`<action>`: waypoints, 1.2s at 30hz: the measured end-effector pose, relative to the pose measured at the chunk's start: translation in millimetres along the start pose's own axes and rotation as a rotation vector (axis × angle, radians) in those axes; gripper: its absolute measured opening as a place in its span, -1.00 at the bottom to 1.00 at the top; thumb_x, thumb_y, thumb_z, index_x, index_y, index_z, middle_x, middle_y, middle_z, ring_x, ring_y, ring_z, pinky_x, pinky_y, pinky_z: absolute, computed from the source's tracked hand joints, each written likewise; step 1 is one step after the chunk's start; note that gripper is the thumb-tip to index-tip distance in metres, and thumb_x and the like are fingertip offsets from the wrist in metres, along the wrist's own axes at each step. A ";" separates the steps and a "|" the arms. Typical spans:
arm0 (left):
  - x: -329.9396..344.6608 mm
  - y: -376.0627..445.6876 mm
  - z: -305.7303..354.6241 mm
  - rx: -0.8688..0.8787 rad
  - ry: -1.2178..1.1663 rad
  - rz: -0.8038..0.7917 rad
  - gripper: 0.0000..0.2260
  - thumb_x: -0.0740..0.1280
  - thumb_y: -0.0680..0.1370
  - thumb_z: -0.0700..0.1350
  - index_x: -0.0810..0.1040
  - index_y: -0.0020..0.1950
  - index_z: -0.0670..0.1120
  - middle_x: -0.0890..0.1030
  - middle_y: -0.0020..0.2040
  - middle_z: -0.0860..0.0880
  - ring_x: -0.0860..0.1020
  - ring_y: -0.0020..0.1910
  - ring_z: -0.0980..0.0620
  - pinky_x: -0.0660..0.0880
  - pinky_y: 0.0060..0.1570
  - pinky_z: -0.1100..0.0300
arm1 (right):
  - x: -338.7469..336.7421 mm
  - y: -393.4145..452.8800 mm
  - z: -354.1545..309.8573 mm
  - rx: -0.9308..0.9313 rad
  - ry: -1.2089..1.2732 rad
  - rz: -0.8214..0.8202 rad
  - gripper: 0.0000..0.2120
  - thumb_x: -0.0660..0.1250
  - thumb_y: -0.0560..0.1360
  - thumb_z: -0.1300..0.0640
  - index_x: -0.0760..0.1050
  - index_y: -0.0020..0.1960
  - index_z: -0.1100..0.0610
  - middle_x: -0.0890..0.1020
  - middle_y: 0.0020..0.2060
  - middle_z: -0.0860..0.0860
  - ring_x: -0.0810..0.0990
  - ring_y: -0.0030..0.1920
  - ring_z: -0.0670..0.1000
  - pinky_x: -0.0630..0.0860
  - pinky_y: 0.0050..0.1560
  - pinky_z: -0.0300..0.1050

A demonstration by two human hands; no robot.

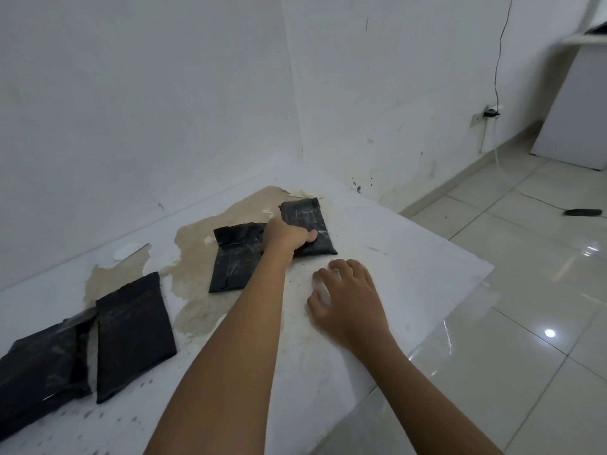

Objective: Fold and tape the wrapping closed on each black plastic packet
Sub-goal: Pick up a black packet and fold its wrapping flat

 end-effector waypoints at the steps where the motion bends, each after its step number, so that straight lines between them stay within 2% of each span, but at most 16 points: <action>1: 0.1 2.3 -1.2 -0.005 -0.089 -0.004 -0.20 0.62 0.43 -0.12 0.28 0.55 -0.23 0.46 0.46 -0.17 0.44 0.43 -0.22 0.49 0.35 -0.10 | -0.2 0.2 0.0 -0.001 -0.002 0.000 -0.65 0.14 0.51 -0.09 0.56 0.14 0.04 0.55 0.13 0.00 0.42 0.20 0.07 0.33 0.36 -0.07; 3: -4.6 2.9 -0.6 0.020 -0.208 0.011 -0.30 0.59 0.43 -0.23 0.34 0.49 -0.21 0.53 0.38 -0.14 0.52 0.31 -0.13 0.54 0.21 0.03 | -0.6 0.5 -0.1 0.003 0.000 0.009 -0.66 0.15 0.50 -0.08 0.56 0.13 0.04 0.55 0.12 0.00 0.42 0.20 0.08 0.34 0.35 -0.07; 7: -28.1 -17.1 -2.1 0.071 -0.456 0.016 -0.39 0.51 0.49 -0.31 0.27 0.41 -0.11 0.52 0.26 -0.07 0.56 0.14 0.00 0.60 -0.03 0.21 | -3.8 0.7 0.7 0.012 0.024 0.039 -0.71 0.22 0.48 -0.05 0.58 0.07 0.06 0.58 0.06 0.02 0.47 0.15 0.12 0.40 0.29 -0.02; 9: -47.5 -42.7 -4.6 0.103 -0.562 -0.012 -0.42 0.50 0.50 -0.30 0.26 0.36 -0.03 0.54 0.16 0.00 0.58 0.03 0.08 0.57 -0.28 0.34 | -5.8 -0.7 -0.1 0.012 0.045 0.038 -0.73 0.26 0.47 -0.03 0.59 0.06 0.06 0.58 0.05 0.02 0.47 0.15 0.13 0.39 0.30 -0.02; 10: -56.8 -55.5 -8.1 0.121 -0.587 -0.030 -0.41 0.52 0.48 -0.29 0.27 0.36 0.00 0.56 0.14 0.01 0.60 0.02 0.08 0.60 -0.28 0.30 | -4.8 -1.0 0.4 0.017 0.059 0.026 -0.74 0.28 0.48 -0.02 0.59 0.07 0.07 0.58 0.06 0.02 0.47 0.16 0.13 0.37 0.31 -0.02; 13: -83.1 -91.7 -30.4 0.136 -0.614 -0.064 -0.45 0.54 0.44 -0.25 0.42 0.35 0.03 0.64 0.18 -0.02 0.66 0.10 -0.04 0.66 0.07 -0.06 | -5.2 -1.6 3.2 0.028 0.113 -0.016 -0.77 0.34 0.50 0.04 0.63 0.11 0.09 0.62 0.10 0.03 0.49 0.18 0.11 0.31 0.33 -0.08; 14: -91.4 -104.2 -39.8 0.133 -0.616 -0.064 -0.50 0.53 0.46 -0.23 0.47 0.32 0.05 0.66 0.18 -0.03 0.67 0.10 -0.06 0.65 0.11 -0.10 | -4.8 -2.2 5.0 0.046 0.168 -0.045 -0.78 0.34 0.52 0.06 0.64 0.11 0.09 0.63 0.09 0.01 0.50 0.19 0.08 0.29 0.32 -0.13; 17: -112.5 -136.1 -70.5 0.120 -0.653 -0.056 -0.67 0.48 0.52 -0.19 0.56 0.23 0.05 0.72 0.11 -0.04 0.71 0.04 -0.05 0.66 0.06 -0.03 | -16.5 -5.4 -0.3 0.163 0.480 -0.059 -0.83 0.30 0.59 0.10 0.68 0.03 0.05 0.69 -0.01 -0.09 0.61 0.08 -0.04 0.38 0.22 -0.19; 20: -127.0 -169.7 -92.1 0.128 -0.645 -0.036 -0.73 0.46 0.56 -0.14 0.56 0.22 0.06 0.74 0.04 -0.01 0.73 -0.02 0.01 0.65 -0.06 0.07 | -30.4 -19.6 -41.3 0.247 0.869 -0.073 -0.80 0.23 0.65 0.01 0.64 0.07 0.00 0.69 -0.06 -0.17 0.63 0.02 -0.18 0.48 0.08 -0.26; 23: -131.1 -200.6 -101.6 0.171 -0.609 -0.038 -0.71 0.44 0.58 -0.08 0.54 0.27 0.11 0.72 0.06 0.03 0.72 0.00 0.04 0.65 -0.06 0.12 | -38.4 -40.5 -98.8 0.260 1.280 -0.182 -0.70 0.20 0.66 -0.07 0.61 0.13 0.09 0.71 -0.02 0.02 0.69 0.02 -0.03 0.62 0.07 -0.10; 25: -133.1 -218.3 -103.7 0.223 -0.588 -0.038 -0.71 0.43 0.58 -0.07 0.53 0.28 0.11 0.71 0.08 0.05 0.70 0.02 0.09 0.64 -0.05 0.18 | -42.5 -54.7 -122.8 0.299 1.450 -0.220 -0.68 0.24 0.64 -0.09 0.61 0.15 0.12 0.71 0.00 0.09 0.70 0.03 0.06 0.65 0.05 -0.02; 28: -143.4 -237.0 -107.3 0.284 -0.576 0.020 -0.74 0.41 0.60 -0.05 0.53 0.28 0.13 0.70 0.07 0.12 0.68 0.02 0.18 0.61 -0.08 0.27 | -44.8 -70.2 -142.1 0.318 1.537 -0.194 -0.69 0.27 0.63 -0.07 0.61 0.15 0.15 0.72 0.02 0.13 0.70 0.06 0.15 0.64 0.12 0.10; 31: -151.9 -247.3 -110.2 0.266 -0.626 0.037 -0.84 0.32 0.64 0.07 0.58 0.20 0.14 0.70 0.02 0.14 0.68 -0.01 0.20 0.58 -0.15 0.34 | -43.7 -81.8 -152.3 0.334 1.500 -0.150 -0.76 0.30 0.62 -0.02 0.62 0.10 0.12 0.73 -0.05 0.07 0.72 0.00 0.08 0.65 0.08 0.07; 32: -155.3 -248.7 -112.3 0.248 -0.641 0.046 -0.83 0.30 0.64 0.12 0.60 0.15 0.13 0.71 0.00 0.12 0.69 -0.01 0.16 0.60 -0.11 0.29 | -42.9 -84.3 -155.2 0.336 1.485 -0.139 -0.77 0.31 0.62 -0.01 0.62 0.08 0.13 0.73 -0.06 0.08 0.72 -0.02 0.08 0.65 0.05 0.06; 34: -162.2 -247.2 -119.3 0.202 -0.655 0.077 -0.73 0.26 0.62 0.23 0.64 0.07 0.09 0.71 -0.02 0.02 0.70 0.00 0.05 0.64 0.04 0.07 | -40.3 -88.4 -161.1 0.351 1.504 -0.136 -0.74 0.31 0.62 -0.02 0.62 0.06 0.17 0.72 -0.08 0.12 0.72 -0.02 0.13 0.66 0.04 0.09; 36: -172.0 -247.3 -122.8 0.190 -0.688 0.127 -0.61 0.27 0.60 0.30 0.65 0.03 0.01 0.69 -0.03 -0.12 0.69 -0.02 -0.04 0.61 0.10 -0.09 | -38.6 -90.7 -166.7 0.366 1.527 -0.143 -0.72 0.32 0.62 -0.02 0.62 0.06 0.20 0.72 -0.08 0.12 0.71 -0.02 0.16 0.65 0.07 0.15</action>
Point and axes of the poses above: each hand's wrist, its own y-axis towards the middle knuckle, its own x-axis out of the palm, z = x × y, the point moved 10 cm from there along y, towards the middle knuckle
